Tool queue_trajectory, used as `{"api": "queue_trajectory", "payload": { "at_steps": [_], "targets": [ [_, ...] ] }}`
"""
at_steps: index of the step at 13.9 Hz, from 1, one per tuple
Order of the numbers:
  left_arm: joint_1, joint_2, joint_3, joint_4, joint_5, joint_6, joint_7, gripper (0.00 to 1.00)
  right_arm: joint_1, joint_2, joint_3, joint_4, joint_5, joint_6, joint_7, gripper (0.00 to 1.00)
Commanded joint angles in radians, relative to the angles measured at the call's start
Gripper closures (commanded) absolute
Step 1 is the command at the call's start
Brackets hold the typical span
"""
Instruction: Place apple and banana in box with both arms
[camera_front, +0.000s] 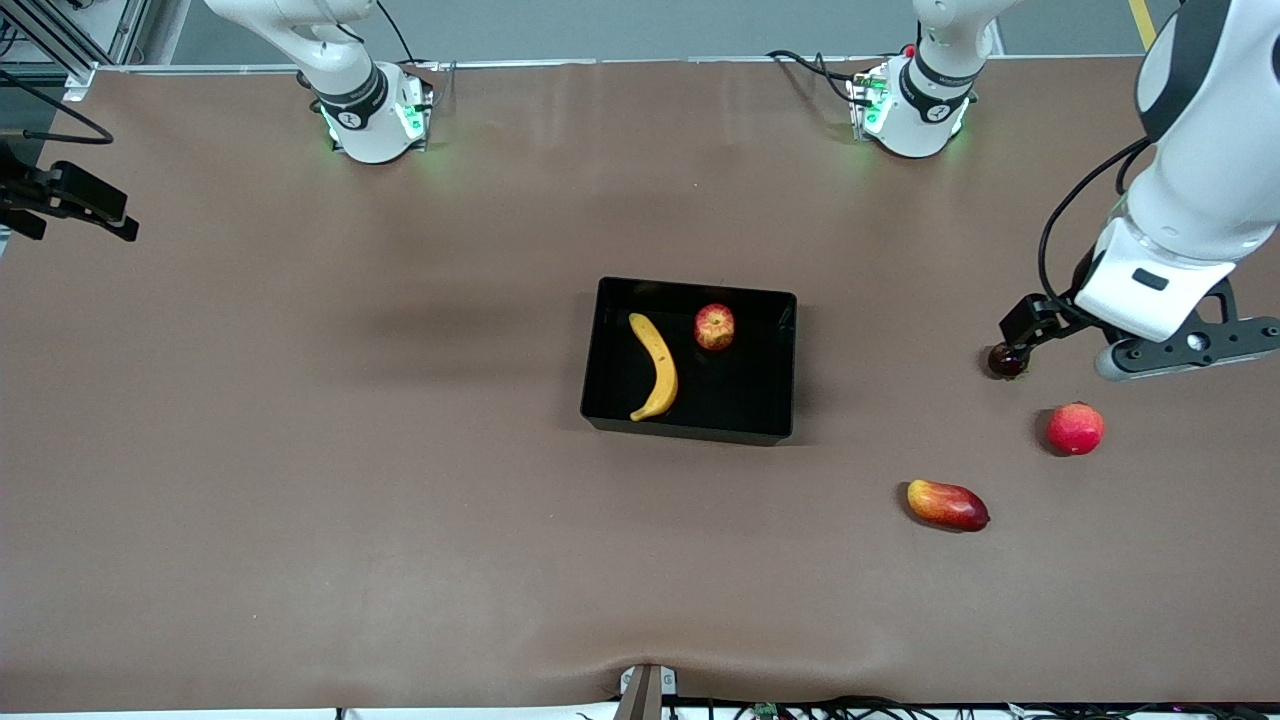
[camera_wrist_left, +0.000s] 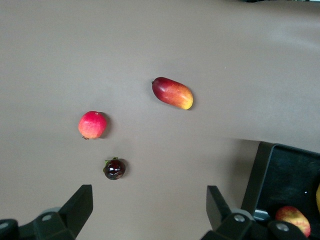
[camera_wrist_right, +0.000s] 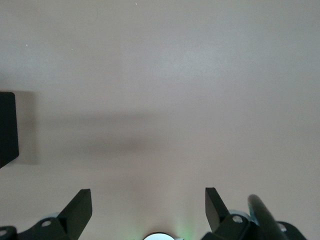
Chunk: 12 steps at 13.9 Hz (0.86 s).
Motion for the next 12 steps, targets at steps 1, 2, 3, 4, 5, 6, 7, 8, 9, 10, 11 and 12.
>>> {"api": "queue_trajectory", "payload": {
  "at_steps": [1, 2, 3, 4, 5, 6, 7, 8, 9, 10, 11, 12],
  "targets": [
    [0.005, -0.062, 0.033, 0.011, -0.052, -0.039, 0.075, 0.0, -0.019, -0.014, 0.015, -0.003, -0.004, -0.005, -0.012, 0.0],
    [-0.047, -0.088, 0.099, 0.01, -0.061, -0.044, 0.087, 0.0, -0.019, -0.014, 0.015, -0.004, -0.004, -0.005, -0.012, 0.0],
    [-0.108, -0.115, 0.167, 0.005, -0.063, -0.065, 0.095, 0.0, -0.019, -0.014, 0.015, -0.004, -0.004, -0.005, -0.012, 0.0],
    [-0.159, -0.126, 0.228, 0.004, -0.072, -0.094, 0.104, 0.0, -0.019, -0.014, 0.015, -0.004, -0.004, -0.005, -0.012, 0.0],
    [-0.196, -0.138, 0.283, 0.002, -0.11, -0.11, 0.115, 0.0, -0.019, -0.014, 0.015, -0.004, -0.004, -0.008, -0.012, 0.0],
    [-0.238, -0.167, 0.357, -0.01, -0.164, -0.125, 0.123, 0.0, -0.019, -0.014, 0.015, -0.004, -0.004, -0.009, -0.012, 0.0],
    [-0.288, -0.203, 0.436, -0.042, -0.226, -0.13, 0.133, 0.0, -0.021, -0.014, 0.014, -0.004, -0.006, -0.008, -0.012, 0.0],
    [-0.34, -0.23, 0.512, -0.065, -0.257, -0.13, 0.144, 0.0, -0.019, -0.014, 0.015, -0.004, -0.009, -0.008, -0.012, 0.0],
    [-0.401, -0.25, 0.576, -0.085, -0.267, -0.136, 0.147, 0.0, -0.019, -0.014, 0.015, -0.004, -0.014, -0.008, -0.012, 0.0],
    [-0.449, -0.273, 0.628, -0.103, -0.267, -0.136, 0.149, 0.0, -0.021, -0.014, 0.015, -0.004, -0.015, -0.006, -0.011, 0.0],
    [-0.489, -0.286, 0.667, -0.12, -0.267, -0.138, 0.147, 0.0, -0.021, -0.014, 0.014, -0.004, -0.015, -0.005, -0.011, 0.0],
    [-0.523, -0.299, 0.705, -0.139, -0.267, -0.141, 0.149, 0.0, -0.021, -0.014, 0.014, -0.004, -0.015, -0.005, -0.011, 0.0]
  ]
}}
